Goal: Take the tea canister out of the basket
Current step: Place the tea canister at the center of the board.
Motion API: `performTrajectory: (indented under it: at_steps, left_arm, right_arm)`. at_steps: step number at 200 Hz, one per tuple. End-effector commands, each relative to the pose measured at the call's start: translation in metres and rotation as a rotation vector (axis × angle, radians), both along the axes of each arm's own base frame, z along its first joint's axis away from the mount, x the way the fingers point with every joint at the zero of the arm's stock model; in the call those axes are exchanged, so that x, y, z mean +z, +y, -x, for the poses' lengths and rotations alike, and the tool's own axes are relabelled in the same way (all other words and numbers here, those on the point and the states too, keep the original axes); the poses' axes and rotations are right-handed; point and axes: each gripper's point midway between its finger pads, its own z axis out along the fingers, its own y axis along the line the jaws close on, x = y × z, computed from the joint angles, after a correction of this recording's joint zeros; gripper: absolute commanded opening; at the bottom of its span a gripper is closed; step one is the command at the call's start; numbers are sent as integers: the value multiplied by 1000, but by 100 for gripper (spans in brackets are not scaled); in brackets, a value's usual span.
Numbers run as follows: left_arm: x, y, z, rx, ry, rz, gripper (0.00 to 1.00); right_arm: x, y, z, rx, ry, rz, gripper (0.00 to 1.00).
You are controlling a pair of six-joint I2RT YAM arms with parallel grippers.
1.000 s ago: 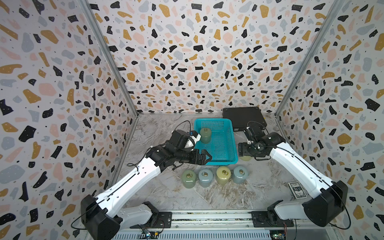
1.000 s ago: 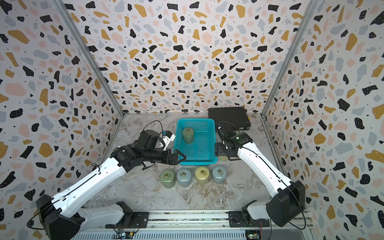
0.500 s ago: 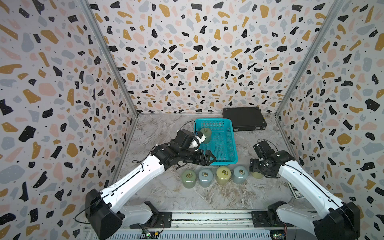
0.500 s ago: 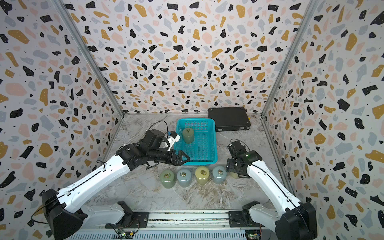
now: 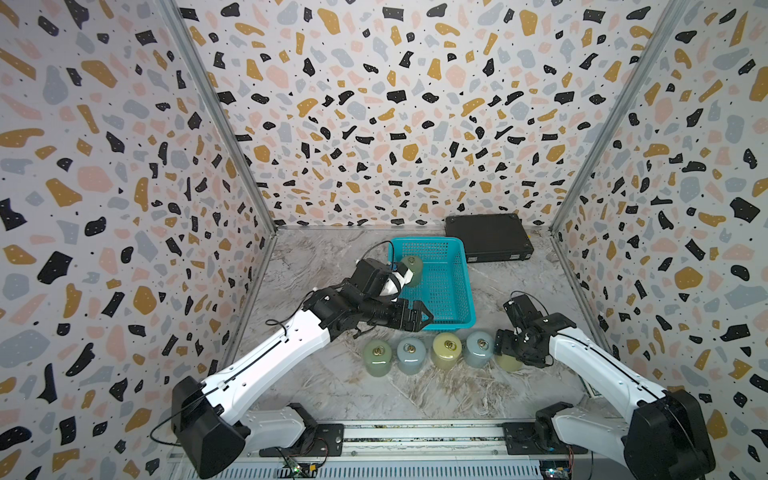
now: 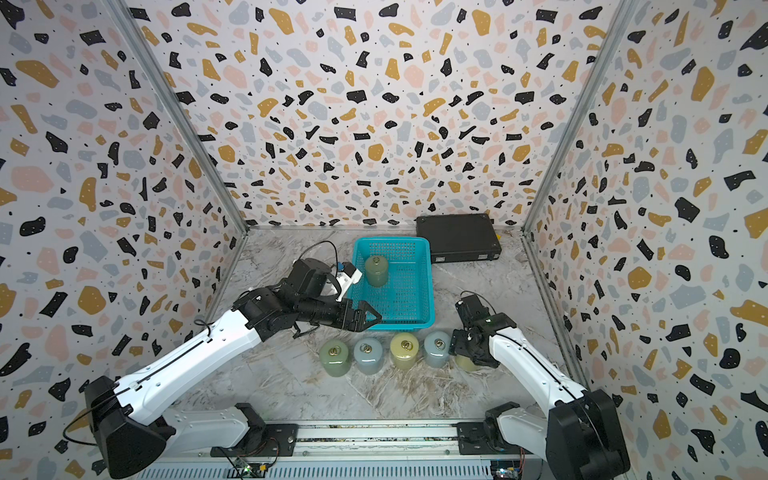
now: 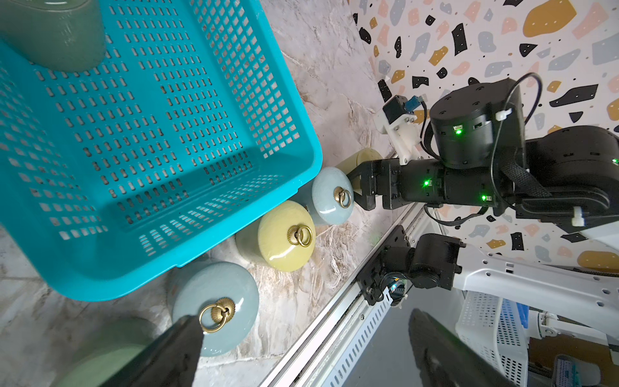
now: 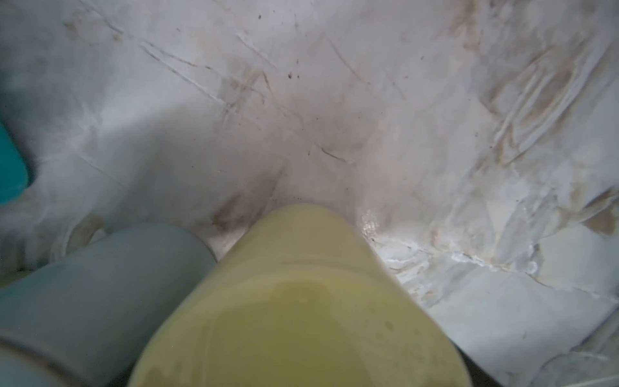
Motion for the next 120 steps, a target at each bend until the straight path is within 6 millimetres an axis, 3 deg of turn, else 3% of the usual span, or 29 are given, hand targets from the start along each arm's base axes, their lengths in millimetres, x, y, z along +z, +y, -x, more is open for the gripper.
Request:
performTrajectory:
  at_steps: [1, 75, 120]
  left_arm:
    - [16, -4, -4, 4, -36, 27, 100]
    - [16, -4, -6, 12, -38, 23, 100]
    - [16, -3, -6, 15, -38, 21, 100]
  right_arm:
    - [7, 1, -13, -9, -57, -5, 86]
    - [-5, -2, -10, 9, -46, 18, 91]
    - [0, -2, -10, 14, -58, 13, 98]
